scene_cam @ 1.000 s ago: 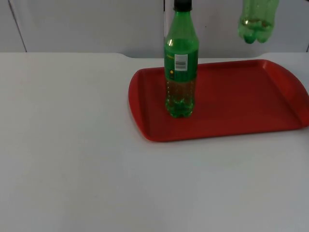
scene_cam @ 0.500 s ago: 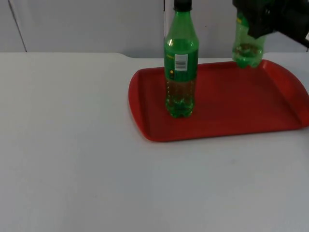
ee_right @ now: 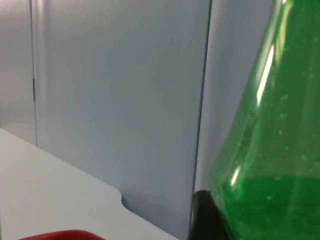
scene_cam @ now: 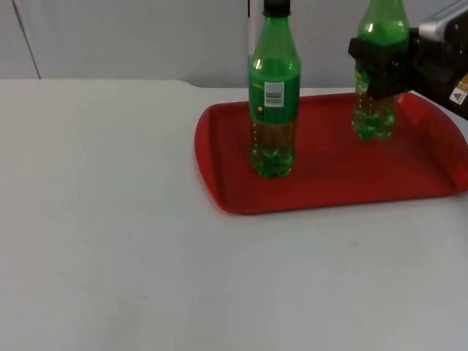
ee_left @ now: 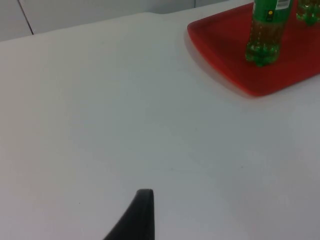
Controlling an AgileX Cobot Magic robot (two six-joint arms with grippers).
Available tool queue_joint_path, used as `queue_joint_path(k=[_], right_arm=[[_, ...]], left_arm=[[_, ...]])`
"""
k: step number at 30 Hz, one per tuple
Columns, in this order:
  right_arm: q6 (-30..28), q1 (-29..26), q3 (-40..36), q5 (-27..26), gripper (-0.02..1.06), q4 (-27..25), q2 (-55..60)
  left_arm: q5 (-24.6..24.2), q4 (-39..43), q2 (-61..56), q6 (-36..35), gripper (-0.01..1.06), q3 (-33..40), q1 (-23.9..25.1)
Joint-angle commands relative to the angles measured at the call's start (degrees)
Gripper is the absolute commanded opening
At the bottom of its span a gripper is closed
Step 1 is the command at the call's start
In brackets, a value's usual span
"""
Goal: Place the bottle upright on the tray.
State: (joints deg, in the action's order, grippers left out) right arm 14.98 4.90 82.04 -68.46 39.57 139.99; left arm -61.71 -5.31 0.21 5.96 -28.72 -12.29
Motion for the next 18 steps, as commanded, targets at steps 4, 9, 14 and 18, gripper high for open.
queue_joint_path(k=[4, 9, 14, 18], right_arm=[[-0.4, -0.2, 0.2, -1.5, 0.0, -0.7, -0.3], [-0.8, -0.2, 0.2, -1.5, 0.0, -0.7, -0.3], [-2.9, -0.2, 0.2, -1.5, 0.0, -2.0, -0.3], [-3.4, -0.2, 0.2, -1.5, 0.0, -2.3, -0.3]], left_arm=[[0.0, 0.0, -0.2, -0.5, 1.05, 0.3, -0.4], [0.0, 0.0, -0.2, -0.5, 1.05, 0.3, -0.4], [0.0, 0.0, -0.2, -0.5, 1.05, 0.3, -0.4], [0.0, 0.0, -0.2, -0.5, 1.05, 0.3, -0.4]])
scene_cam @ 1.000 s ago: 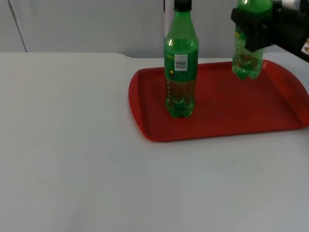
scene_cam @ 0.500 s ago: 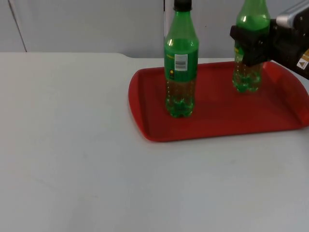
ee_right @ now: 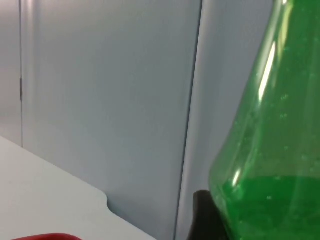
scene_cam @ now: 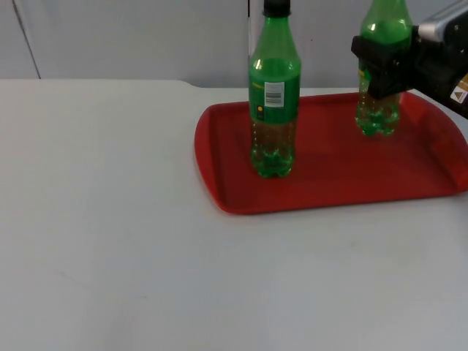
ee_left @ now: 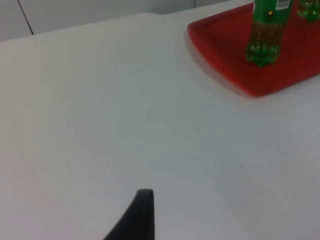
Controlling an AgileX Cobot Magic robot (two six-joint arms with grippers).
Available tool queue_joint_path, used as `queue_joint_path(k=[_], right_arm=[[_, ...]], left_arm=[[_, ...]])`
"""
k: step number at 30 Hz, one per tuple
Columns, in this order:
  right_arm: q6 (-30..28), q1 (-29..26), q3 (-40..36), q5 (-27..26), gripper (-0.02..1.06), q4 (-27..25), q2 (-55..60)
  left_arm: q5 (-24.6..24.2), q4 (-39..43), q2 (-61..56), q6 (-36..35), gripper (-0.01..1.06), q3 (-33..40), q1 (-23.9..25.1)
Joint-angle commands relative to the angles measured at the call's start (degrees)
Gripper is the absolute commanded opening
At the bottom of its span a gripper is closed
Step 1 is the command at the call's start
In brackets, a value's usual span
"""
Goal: Place the bottle upright on the tray.
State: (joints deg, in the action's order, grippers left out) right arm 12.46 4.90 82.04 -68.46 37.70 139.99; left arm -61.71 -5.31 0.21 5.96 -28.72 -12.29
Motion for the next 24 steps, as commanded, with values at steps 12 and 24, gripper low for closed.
queue_joint_path(k=[12, 24], right_arm=[[-0.9, 0.3, 0.2, -1.5, 0.0, -0.6, 1.2], [0.0, 0.3, 0.2, -1.5, 0.0, -0.4, 2.5]], left_arm=[[0.0, 0.0, -0.2, -0.5, 1.05, 0.3, -0.4], [0.0, 0.0, -0.2, -0.5, 1.05, 0.3, -0.4]])
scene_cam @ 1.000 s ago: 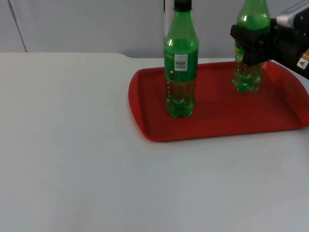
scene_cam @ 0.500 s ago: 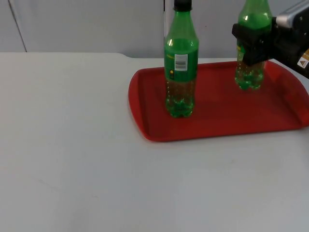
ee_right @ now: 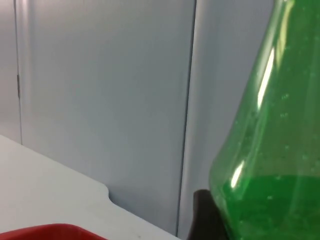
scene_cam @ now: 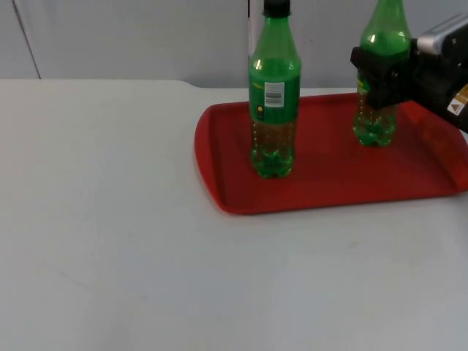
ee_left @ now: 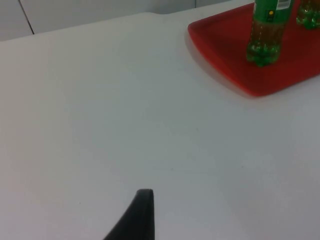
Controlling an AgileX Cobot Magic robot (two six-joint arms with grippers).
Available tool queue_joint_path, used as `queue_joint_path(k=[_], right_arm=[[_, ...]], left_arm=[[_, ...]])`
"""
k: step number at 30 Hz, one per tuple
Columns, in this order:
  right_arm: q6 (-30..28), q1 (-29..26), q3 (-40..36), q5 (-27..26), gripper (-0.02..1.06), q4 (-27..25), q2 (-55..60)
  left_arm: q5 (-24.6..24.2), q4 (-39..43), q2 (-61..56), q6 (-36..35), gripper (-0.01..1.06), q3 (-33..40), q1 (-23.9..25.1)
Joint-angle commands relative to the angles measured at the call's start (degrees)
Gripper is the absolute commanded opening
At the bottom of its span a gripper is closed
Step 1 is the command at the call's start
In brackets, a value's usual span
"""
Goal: Place the bottle upright on the tray.
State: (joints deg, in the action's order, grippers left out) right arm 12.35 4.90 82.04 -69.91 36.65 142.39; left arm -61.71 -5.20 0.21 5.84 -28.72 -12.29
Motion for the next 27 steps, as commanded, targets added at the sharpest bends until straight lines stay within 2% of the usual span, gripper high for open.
queue_joint_path(k=[1, 2, 4, 5, 7, 8, 9, 10, 13, 14, 16, 20, 27], right_arm=[[0.2, 0.3, 0.2, -0.1, 0.0, 0.7, 0.1], [0.2, 0.3, 0.2, -0.1, 0.03, 0.7, 0.1], [0.2, 0.3, 0.2, -0.1, 0.14, 0.7, 0.0], [0.2, 0.3, 0.2, -0.1, 0.14, 0.7, 0.0], [0.9, 0.0, 0.2, -0.1, 0.37, 0.7, 0.0], [1.5, -0.2, 0.2, -0.1, 0.44, 0.7, 0.0], [3.6, -0.6, 0.2, -0.1, 0.61, 0.5, 0.0], [3.6, -0.6, 0.2, -0.1, 0.61, 0.5, 0.0], [9.6, -2.0, 0.2, -0.1, 0.99, 0.5, 0.0], [10.8, -2.5, 0.2, -0.1, 1.05, 1.2, 0.0], [11.4, -2.6, 0.2, -0.1, 1.05, 2.1, 0.0], [12.3, -3.5, 0.2, -0.1, 1.05, 7.8, 0.0], [12.6, -4.3, 0.2, -0.1, 1.05, 14.2, 0.0]], left_arm=[[0.0, -0.1, -0.2, -0.3, 1.05, 0.3, -0.4], [0.0, -0.1, -0.2, -0.3, 1.05, 0.3, -0.4], [0.0, -0.1, -0.2, -0.3, 1.05, 0.3, -0.4], [0.0, -0.1, -0.2, -0.3, 1.05, 0.3, -0.4], [0.0, -0.1, -0.2, -0.3, 1.05, 0.3, -0.4], [0.0, -0.1, -0.2, -0.3, 1.05, 0.3, -0.4], [0.0, -0.1, -0.2, -0.3, 1.05, 0.3, -0.4], [0.0, -0.1, -0.2, -0.3, 1.05, 0.3, -0.4], [0.0, -0.1, -0.2, -0.3, 1.05, 0.3, -0.4], [0.0, -0.1, -0.2, -0.3, 1.05, 0.3, -0.4], [0.0, -0.1, -0.2, -0.3, 1.05, 0.3, -0.4], [0.0, -0.1, -0.2, -0.3, 1.05, 0.3, -0.4], [0.0, -0.1, -0.2, -0.3, 1.05, 0.3, -0.4]])
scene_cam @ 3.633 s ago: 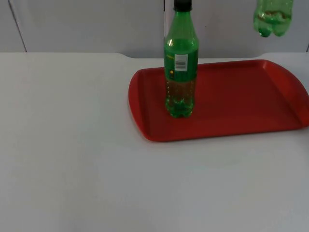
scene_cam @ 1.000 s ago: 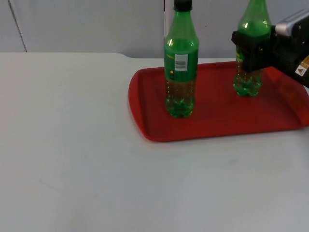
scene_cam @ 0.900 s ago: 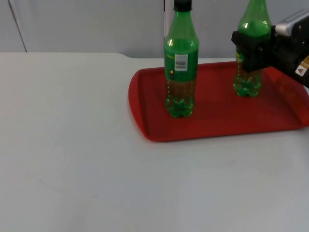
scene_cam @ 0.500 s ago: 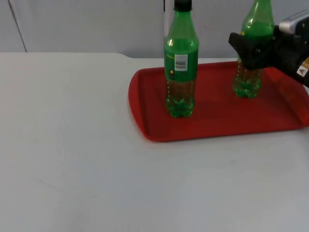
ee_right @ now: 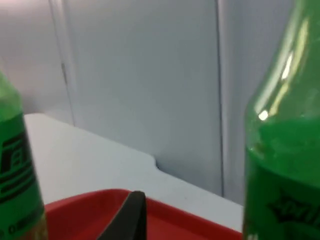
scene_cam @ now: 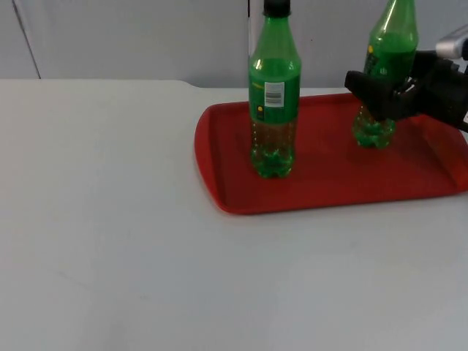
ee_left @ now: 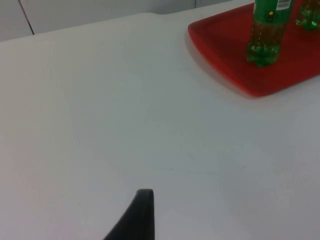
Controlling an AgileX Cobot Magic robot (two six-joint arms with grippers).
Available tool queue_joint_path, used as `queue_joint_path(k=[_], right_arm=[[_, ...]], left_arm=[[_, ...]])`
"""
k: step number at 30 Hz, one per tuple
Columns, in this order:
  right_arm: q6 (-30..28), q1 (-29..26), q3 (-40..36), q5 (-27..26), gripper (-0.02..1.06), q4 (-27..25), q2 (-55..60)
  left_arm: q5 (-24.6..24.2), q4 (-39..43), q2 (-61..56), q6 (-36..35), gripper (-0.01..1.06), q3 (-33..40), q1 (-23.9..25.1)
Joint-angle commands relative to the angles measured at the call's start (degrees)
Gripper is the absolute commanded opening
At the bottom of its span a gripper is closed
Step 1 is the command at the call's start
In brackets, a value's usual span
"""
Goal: Place the bottle upright on the tray.
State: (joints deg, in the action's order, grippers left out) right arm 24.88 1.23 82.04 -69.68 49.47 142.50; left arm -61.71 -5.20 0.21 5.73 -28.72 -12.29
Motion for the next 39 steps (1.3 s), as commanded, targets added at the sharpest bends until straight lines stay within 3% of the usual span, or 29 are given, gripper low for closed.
queue_joint_path(k=[1, 16, 23, 30, 35, 39], right_arm=[[0.1, -0.8, 0.2, -0.3, 1.05, 1.9, -0.1], [0.2, -4.5, 0.1, -0.3, 1.05, 6.9, -0.1], [4.6, -6.7, 0.1, -0.3, 1.05, 13.2, -0.1], [6.3, -8.6, 0.1, -0.3, 1.05, 14.4, -0.1], [9.0, -10.2, 0.1, -0.3, 1.05, 19.9, -0.1], [16.6, -12.1, 0.1, -0.3, 1.05, 26.2, -0.6]], left_arm=[[0.0, -0.1, -0.2, -0.2, 1.05, 0.3, -0.4], [0.0, -0.1, -0.2, -0.2, 1.05, 0.3, -0.4], [0.0, -0.1, -0.2, -0.2, 1.05, 0.3, -0.4], [0.0, -0.1, -0.2, -0.2, 1.05, 0.3, -0.4], [0.0, -0.1, -0.2, -0.2, 1.05, 0.3, -0.4], [0.0, -0.1, -0.2, -0.2, 1.05, 0.3, -0.4]])
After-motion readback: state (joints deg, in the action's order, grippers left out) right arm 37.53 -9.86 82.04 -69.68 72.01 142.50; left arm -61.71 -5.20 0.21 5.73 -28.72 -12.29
